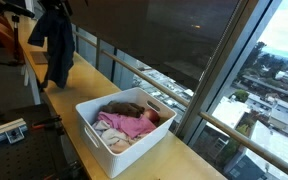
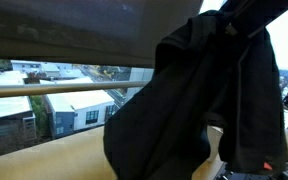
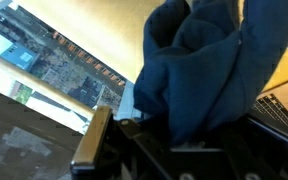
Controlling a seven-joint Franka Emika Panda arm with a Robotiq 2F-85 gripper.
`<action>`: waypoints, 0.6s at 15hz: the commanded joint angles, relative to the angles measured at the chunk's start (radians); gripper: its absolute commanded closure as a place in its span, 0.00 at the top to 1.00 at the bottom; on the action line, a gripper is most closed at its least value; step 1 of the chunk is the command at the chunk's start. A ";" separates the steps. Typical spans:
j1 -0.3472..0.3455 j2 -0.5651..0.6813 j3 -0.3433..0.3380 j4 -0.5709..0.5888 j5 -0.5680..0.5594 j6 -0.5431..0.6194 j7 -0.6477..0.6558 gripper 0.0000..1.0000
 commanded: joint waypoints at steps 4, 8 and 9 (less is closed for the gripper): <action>-0.041 0.102 -0.040 0.060 -0.053 -0.009 -0.003 0.00; -0.064 0.140 -0.060 0.083 -0.075 -0.007 0.004 0.00; -0.067 0.146 -0.062 0.080 -0.076 -0.005 0.003 0.00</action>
